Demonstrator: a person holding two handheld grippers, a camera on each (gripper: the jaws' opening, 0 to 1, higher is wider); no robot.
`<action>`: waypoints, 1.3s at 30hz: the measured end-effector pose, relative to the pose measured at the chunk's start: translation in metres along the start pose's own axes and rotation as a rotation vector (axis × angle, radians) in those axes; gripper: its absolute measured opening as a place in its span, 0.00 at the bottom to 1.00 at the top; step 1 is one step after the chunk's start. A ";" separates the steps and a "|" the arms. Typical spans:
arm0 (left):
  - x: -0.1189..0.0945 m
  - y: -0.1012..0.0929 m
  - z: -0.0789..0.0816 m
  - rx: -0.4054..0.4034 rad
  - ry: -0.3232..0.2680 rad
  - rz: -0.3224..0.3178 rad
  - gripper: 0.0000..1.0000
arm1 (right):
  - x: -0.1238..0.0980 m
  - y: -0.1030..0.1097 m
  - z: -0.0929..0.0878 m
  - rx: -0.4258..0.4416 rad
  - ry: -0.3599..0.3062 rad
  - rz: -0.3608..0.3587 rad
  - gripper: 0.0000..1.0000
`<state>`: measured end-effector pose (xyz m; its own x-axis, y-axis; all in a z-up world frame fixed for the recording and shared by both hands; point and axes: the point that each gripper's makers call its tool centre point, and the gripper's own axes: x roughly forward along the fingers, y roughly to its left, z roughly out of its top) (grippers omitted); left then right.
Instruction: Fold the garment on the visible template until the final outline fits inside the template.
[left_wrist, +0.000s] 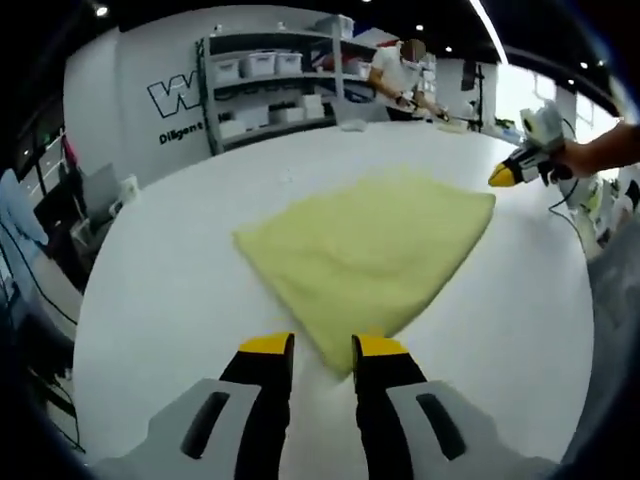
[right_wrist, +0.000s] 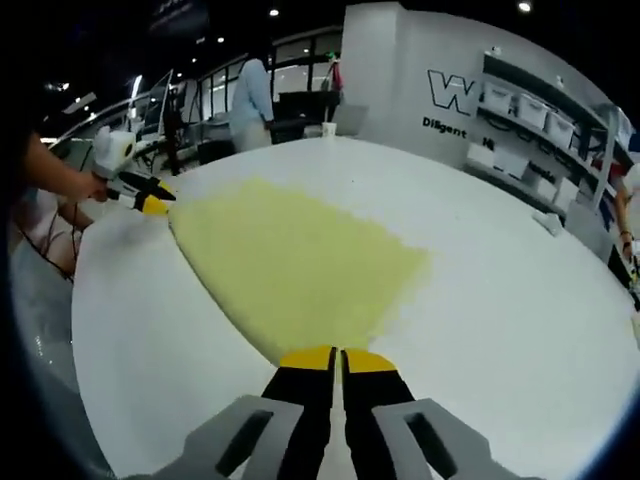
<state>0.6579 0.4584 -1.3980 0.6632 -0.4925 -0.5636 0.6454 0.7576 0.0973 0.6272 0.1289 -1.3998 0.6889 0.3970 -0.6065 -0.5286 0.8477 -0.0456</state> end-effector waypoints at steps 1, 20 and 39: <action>0.002 -0.002 0.005 0.006 -0.013 -0.002 0.23 | 0.003 0.005 -0.001 0.006 0.004 0.018 0.00; 0.034 -0.029 -0.020 -0.055 0.105 -0.058 0.22 | 0.023 0.021 -0.036 -0.007 0.129 0.025 0.00; 0.060 -0.012 -0.005 -0.001 0.110 -0.019 0.23 | 0.043 -0.001 -0.021 -0.037 0.124 -0.016 0.00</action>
<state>0.6879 0.4217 -1.4367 0.6053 -0.4572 -0.6516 0.6572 0.7489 0.0851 0.6474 0.1374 -1.4427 0.6322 0.3349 -0.6987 -0.5372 0.8393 -0.0837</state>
